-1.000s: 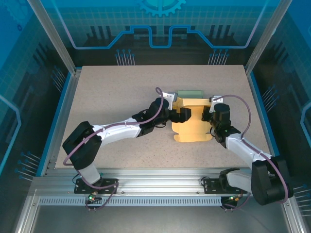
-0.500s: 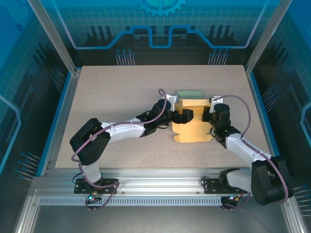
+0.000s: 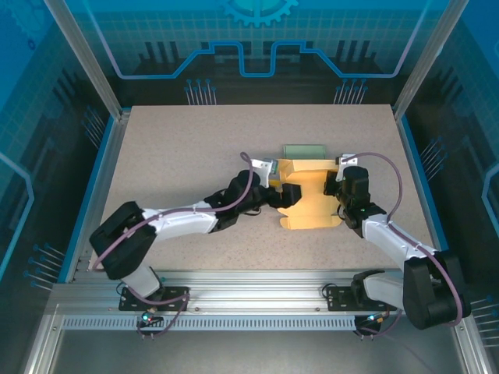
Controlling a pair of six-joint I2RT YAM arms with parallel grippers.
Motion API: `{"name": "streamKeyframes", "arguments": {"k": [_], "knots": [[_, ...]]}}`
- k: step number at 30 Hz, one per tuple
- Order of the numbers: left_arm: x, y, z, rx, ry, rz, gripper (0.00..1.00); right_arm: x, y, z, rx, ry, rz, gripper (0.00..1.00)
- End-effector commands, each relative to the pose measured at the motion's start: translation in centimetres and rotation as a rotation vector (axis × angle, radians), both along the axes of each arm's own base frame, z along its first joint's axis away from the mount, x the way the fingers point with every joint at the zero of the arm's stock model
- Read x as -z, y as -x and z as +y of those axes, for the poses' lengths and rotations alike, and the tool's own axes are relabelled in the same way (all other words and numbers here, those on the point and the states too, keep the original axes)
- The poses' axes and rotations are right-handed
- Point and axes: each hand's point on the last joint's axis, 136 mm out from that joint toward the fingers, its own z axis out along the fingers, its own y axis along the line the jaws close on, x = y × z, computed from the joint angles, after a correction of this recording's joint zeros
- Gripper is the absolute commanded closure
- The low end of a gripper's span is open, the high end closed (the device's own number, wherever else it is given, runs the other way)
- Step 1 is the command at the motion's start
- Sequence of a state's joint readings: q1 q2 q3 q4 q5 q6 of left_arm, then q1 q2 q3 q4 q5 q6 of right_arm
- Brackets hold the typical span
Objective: Fold the paper box
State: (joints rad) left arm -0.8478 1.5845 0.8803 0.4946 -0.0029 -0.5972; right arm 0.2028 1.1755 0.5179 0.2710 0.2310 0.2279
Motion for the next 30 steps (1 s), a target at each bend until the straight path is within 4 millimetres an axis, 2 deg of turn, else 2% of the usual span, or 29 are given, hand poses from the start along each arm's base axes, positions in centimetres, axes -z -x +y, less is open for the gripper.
{"name": "streamKeyframes", "arguments": {"k": [1, 4, 9, 12, 14, 19, 22, 27, 30], "knots": [[-2.2, 1.8, 1.1, 0.008, 0.045, -0.041, 0.01, -1.0, -0.1, 0.1, 0.002, -0.018, -0.038, 1.00], [-2.8, 3.7, 1.9, 0.036, 0.048, -0.048, 0.01, -0.9, 0.0, 0.1, 0.001, -0.018, -0.037, 1.00], [-5.0, 5.9, 4.0, 0.034, 0.052, -0.118, 0.01, -0.9, 0.0, 0.1, -0.001, -0.018, -0.036, 1.00], [-6.9, 6.1, 6.7, -0.048, 0.062, -0.187, 0.05, -1.0, 0.0, 0.1, -0.001, -0.020, -0.038, 1.00], [-7.6, 5.7, 8.9, -0.137, 0.032, -0.231, 0.11, -0.9, 0.0, 0.1, -0.003, -0.019, -0.036, 1.00], [-8.2, 3.5, 13.3, -0.328, -0.098, -0.302, 0.16, -0.9, -0.1, 0.3, -0.010, -0.020, -0.033, 1.00], [-8.1, 1.1, 15.0, -0.412, -0.156, -0.311, 0.22, -0.9, -0.1, 0.2, -0.009, -0.020, -0.034, 1.00], [-7.2, -3.4, 15.8, -0.477, -0.236, -0.285, 0.29, -0.9, -0.1, 0.3, -0.013, -0.020, -0.034, 1.00], [-6.0, -6.1, 15.0, -0.465, -0.277, -0.269, 0.31, -0.9, -0.1, 0.3, -0.015, -0.019, -0.034, 1.00]]}}
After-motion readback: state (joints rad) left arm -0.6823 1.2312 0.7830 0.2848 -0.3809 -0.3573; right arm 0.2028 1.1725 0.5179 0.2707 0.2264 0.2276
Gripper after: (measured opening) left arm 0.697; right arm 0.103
